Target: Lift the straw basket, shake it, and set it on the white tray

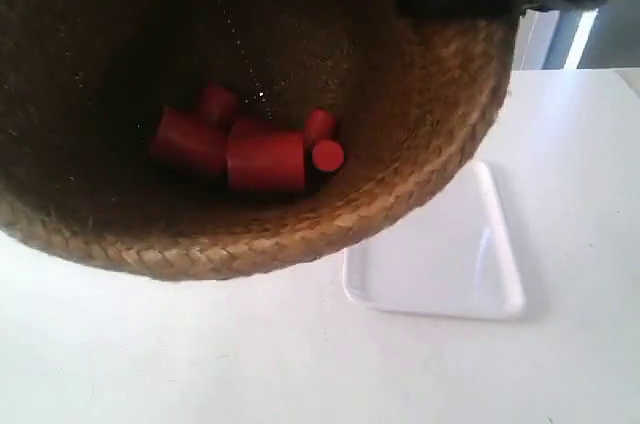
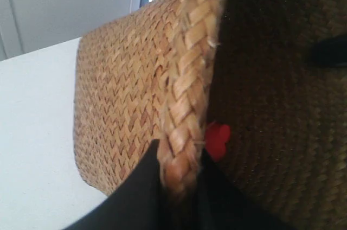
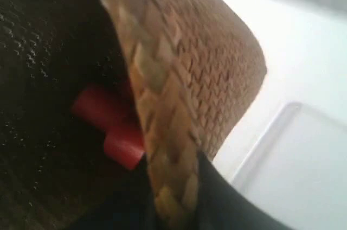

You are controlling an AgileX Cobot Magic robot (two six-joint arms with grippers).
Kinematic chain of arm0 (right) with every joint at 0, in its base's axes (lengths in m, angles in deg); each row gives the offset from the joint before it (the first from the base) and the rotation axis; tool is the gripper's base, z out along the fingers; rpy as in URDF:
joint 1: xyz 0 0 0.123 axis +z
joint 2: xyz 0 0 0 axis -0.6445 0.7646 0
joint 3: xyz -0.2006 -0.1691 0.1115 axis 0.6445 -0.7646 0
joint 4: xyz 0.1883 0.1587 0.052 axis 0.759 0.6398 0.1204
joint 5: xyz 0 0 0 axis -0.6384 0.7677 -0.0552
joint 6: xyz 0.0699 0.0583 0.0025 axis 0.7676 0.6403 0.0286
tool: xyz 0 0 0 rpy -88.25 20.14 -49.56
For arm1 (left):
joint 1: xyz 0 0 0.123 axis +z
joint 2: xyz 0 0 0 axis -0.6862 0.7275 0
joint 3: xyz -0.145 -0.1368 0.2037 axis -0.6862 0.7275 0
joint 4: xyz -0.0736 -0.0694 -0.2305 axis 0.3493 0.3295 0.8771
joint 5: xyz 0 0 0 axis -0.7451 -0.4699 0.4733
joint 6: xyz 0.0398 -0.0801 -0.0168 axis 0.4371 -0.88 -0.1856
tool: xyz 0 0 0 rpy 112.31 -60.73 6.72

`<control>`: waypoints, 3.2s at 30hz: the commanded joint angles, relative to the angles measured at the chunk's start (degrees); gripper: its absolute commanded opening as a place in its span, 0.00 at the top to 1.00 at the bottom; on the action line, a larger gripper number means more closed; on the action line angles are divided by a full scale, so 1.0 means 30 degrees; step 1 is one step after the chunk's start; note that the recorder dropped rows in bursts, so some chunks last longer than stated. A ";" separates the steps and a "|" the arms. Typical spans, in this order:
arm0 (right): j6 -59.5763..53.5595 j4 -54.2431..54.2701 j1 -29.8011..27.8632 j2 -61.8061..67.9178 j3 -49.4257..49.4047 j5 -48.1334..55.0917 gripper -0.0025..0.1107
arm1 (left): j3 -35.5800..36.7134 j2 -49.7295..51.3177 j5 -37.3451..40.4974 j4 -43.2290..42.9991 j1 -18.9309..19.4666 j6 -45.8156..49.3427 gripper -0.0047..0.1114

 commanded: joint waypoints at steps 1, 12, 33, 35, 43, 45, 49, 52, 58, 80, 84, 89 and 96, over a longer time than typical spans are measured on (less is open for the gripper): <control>-0.0204 0.0459 -0.0205 0.2004 -0.2408 -0.1420 0.98 | 0.2386 0.1294 -0.0376 -0.0153 0.0039 -0.0569 0.96; -0.0668 -0.0202 0.0256 0.2155 -0.2007 0.0104 0.98 | 0.1902 0.1117 -0.0573 0.1648 -0.0058 0.0325 0.96; -0.0515 -0.0251 0.0256 0.2146 -0.2007 0.0189 0.98 | 0.1902 0.1117 -0.1279 0.1353 -0.0058 0.0899 0.96; -0.0515 -0.0251 0.0256 0.2146 -0.2007 -0.0132 0.98 | 0.1902 0.1117 -0.1736 0.1353 -0.0058 0.0899 0.96; -0.0659 -0.1136 0.0256 0.2146 -0.2007 -0.1439 0.98 | 0.1902 0.1117 -0.4196 0.1298 -0.0058 0.0899 0.96; -0.0659 -0.1136 0.0256 0.2146 -0.2007 -0.1651 0.98 | 0.1902 0.1117 -0.4051 0.1298 -0.0058 0.0827 0.96; -0.0659 -0.1934 0.0256 0.2163 -0.2007 -0.0871 0.98 | 0.1862 0.1117 -0.4152 0.1147 -0.0058 0.1096 0.96; -0.0476 -0.2810 0.0221 0.1817 -0.0105 0.0318 0.98 | 0.0579 0.1028 -0.4225 0.1144 -0.0058 0.1527 0.96; 0.0064 -0.2485 -0.0376 0.2963 -0.0325 0.0168 0.98 | 0.1803 0.2168 -0.0194 -0.3199 0.0351 -0.4041 0.96; -0.0578 -0.4987 -0.5220 0.3666 0.2237 0.3550 0.98 | -0.0437 0.5570 -0.3885 0.6547 -0.1001 0.1915 0.96; -0.2141 -0.4987 -0.6682 0.4876 0.3498 0.5532 0.98 | -0.1083 0.7311 -0.5663 0.6670 -0.3374 0.1915 0.96; -0.4141 -0.5025 -0.7824 0.6316 0.5339 0.7149 0.98 | -0.1804 0.9480 -0.8488 0.7754 -0.6289 0.1739 0.96; -0.5991 -0.5171 -0.9127 0.7857 0.7085 0.7411 0.98 | -0.2157 1.1772 -1.1017 0.9050 -0.8267 0.1614 0.96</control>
